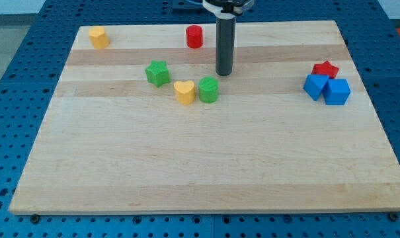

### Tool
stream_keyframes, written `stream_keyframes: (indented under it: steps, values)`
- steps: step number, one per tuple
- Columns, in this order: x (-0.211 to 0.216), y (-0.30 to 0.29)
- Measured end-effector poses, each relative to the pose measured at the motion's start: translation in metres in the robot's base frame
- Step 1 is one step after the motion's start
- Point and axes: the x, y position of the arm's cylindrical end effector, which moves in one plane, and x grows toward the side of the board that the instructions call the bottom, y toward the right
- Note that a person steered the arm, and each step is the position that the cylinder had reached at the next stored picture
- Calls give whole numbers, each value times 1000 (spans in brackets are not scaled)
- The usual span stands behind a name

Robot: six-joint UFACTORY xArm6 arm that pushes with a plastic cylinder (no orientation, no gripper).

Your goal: Place the blue cube right to the red circle

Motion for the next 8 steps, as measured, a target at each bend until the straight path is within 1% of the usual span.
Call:
stream_keyframes:
  steps: [1,2,4,5,6,7,8]
  values:
    - [0,2]
    - [-11,49]
    - [-86,157]
    - [-86,275]
    - [-81,313]
    - [-65,314]
    - [-13,314]
